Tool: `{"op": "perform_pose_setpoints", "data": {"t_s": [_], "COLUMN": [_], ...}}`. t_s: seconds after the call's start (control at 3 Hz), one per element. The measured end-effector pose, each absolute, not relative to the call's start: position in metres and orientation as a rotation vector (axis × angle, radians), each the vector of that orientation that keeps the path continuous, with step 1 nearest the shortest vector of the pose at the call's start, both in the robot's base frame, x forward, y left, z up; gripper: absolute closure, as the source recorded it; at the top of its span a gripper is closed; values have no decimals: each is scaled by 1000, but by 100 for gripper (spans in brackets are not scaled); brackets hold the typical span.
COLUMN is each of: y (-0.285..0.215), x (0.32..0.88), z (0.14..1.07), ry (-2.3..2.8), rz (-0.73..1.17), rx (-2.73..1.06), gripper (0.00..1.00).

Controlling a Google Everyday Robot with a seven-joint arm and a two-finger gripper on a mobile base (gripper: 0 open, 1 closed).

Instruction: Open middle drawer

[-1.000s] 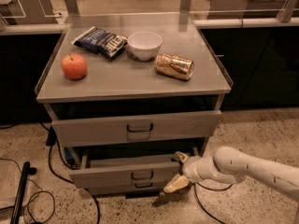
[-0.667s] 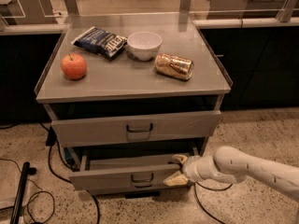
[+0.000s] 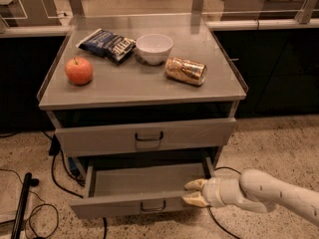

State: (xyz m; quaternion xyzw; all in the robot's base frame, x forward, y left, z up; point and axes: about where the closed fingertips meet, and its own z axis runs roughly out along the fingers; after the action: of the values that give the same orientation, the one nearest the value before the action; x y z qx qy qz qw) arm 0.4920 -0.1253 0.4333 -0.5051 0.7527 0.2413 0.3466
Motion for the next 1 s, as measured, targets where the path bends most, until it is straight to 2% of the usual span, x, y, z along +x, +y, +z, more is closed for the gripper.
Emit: {"op": "perform_pose_setpoints", "data": {"t_s": [0.33,1.0], "y": [-143,-142], "x": [458,454], "z": [432,434], "ry": [1976,1976], "rz": [622,622], "rx": [-1239,-1239], "gripper": [100,51]}}
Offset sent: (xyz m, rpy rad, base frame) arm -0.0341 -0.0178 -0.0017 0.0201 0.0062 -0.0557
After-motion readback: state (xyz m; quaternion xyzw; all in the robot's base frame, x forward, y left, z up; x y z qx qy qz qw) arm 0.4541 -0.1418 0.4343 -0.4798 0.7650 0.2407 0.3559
